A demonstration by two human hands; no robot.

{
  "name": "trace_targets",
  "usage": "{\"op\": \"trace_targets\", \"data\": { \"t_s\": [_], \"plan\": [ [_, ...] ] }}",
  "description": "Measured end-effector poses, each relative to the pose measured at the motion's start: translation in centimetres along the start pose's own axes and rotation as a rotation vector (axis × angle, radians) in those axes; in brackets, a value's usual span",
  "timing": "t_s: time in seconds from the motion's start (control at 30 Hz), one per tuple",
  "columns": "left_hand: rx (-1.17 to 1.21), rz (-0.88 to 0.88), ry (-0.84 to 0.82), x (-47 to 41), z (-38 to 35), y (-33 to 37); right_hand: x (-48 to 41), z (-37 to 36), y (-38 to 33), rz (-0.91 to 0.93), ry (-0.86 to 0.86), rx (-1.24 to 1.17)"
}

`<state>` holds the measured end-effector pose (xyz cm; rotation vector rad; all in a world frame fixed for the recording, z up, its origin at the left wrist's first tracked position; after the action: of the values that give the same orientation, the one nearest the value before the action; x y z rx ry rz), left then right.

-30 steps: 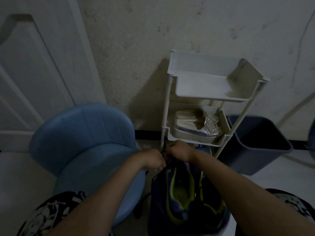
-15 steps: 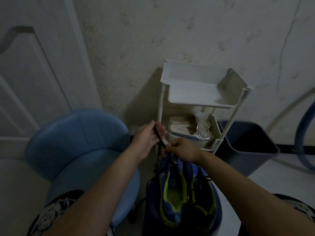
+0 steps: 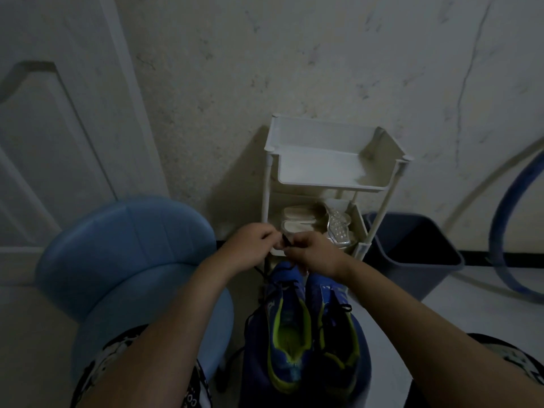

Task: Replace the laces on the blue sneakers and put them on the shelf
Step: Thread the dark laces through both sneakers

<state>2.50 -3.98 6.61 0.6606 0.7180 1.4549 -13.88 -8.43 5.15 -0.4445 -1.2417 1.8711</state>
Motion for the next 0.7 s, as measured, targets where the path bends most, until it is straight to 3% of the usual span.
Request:
{"op": "trace_targets", "data": {
  "t_s": [0.13,0.27,0.47,0.6,0.7],
  "plan": [
    [-0.045,0.096,0.133,-0.2,1.3,-1.6,0.0,1.6,1.7,-0.105,0.040,0.192],
    [-0.065,0.228,0.155,-0.5,1.6,-3.7,-0.1,3.1,3.4,-0.179,0.100,0.458],
    [-0.237,0.402,0.237,-1.4,2.1,-5.6,0.2,4.1,5.5,-0.386,0.033,0.557],
    [-0.300,0.441,0.218,-1.7,1.6,-5.9,0.1,3.7,5.1,-0.292,0.029,0.596],
    [-0.309,0.284,0.197,-1.7,-0.1,-4.7,-0.1,2.4,4.4,-0.200,-0.040,0.632]
  ]
}}
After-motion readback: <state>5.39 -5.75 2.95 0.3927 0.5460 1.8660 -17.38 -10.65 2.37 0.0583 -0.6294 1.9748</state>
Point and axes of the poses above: each hand's wrist, its own x-axis away from the middle knuckle, its own z-axis out of the back of the hand, y = z × x, the point moved 2 cm from there along -x, towards the middle knuckle, and after that the axes turned 1 degree about -z, right-handed, at the moved point
